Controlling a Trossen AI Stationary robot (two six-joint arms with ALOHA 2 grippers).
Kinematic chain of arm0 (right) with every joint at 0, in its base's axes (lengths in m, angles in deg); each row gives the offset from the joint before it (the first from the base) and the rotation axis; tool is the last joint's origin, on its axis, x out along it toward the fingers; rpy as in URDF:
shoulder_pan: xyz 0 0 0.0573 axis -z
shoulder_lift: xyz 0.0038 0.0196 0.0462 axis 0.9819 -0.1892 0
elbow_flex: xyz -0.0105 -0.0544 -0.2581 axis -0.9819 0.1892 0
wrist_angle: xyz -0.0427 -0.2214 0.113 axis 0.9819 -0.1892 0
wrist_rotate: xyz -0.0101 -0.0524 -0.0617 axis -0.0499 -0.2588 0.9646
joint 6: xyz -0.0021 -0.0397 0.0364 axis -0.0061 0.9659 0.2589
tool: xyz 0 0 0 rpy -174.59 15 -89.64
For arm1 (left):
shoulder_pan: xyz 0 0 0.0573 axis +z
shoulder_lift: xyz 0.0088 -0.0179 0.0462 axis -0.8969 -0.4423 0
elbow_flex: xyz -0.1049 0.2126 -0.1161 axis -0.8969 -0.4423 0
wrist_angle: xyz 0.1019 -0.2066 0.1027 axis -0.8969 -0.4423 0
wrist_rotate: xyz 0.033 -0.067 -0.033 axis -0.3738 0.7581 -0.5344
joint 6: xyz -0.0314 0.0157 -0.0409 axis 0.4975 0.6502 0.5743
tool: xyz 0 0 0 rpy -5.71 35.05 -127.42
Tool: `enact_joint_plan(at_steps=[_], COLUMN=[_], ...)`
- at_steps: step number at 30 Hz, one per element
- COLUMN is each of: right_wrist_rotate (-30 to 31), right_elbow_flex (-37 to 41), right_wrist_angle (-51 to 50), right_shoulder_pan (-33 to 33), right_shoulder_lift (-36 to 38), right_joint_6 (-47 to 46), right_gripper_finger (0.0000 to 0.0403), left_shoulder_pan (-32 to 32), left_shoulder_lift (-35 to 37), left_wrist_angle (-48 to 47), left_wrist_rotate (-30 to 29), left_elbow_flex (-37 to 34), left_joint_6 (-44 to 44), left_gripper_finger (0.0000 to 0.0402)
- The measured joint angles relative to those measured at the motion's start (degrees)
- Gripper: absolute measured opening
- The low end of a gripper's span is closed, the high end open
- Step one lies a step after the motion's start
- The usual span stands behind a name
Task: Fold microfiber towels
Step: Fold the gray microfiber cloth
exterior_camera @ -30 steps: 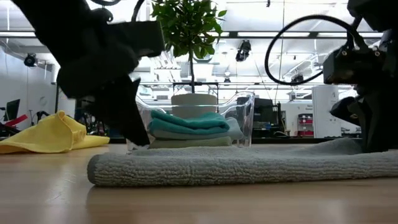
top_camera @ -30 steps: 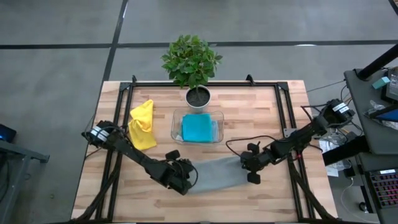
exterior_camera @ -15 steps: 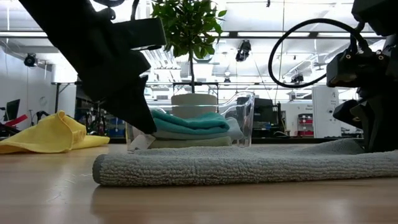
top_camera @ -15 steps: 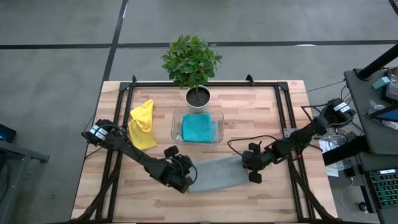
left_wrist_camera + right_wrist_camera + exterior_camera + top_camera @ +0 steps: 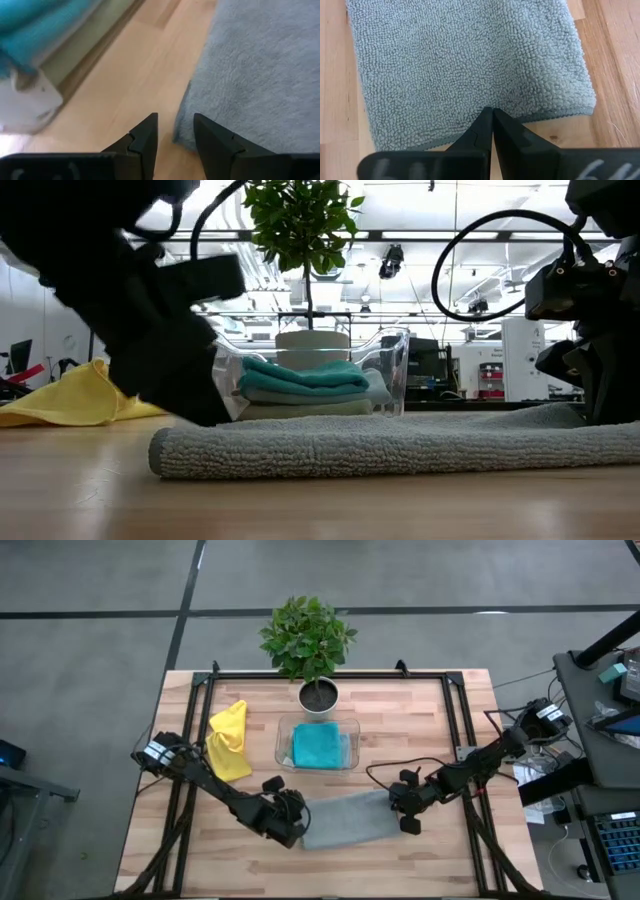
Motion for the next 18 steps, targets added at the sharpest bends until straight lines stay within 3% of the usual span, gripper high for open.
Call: enact_joint_plan(at_steps=[9,18], right_wrist_rotate=[-0.1,-0.2], right_elbow_flex=[0.0,0.1], right_wrist_angle=[0.1,0.2], right_shoulder_pan=[0.0,0.0], right_shoulder_lift=[0.0,0.6], right_joint_6=[0.0,-0.1], right_gripper_finger=[0.0009,0.0009], left_shoulder_pan=[0.5,0.5], left_shoulder_lift=[0.0,1.4], left_wrist_angle=[-0.3,-0.3], left_wrist_rotate=[-4.7,-5.0], left_elbow_flex=[-2.9,0.0], left_joint_6=[8.2,4.1], left_gripper_finger=[0.0111,0.0111])
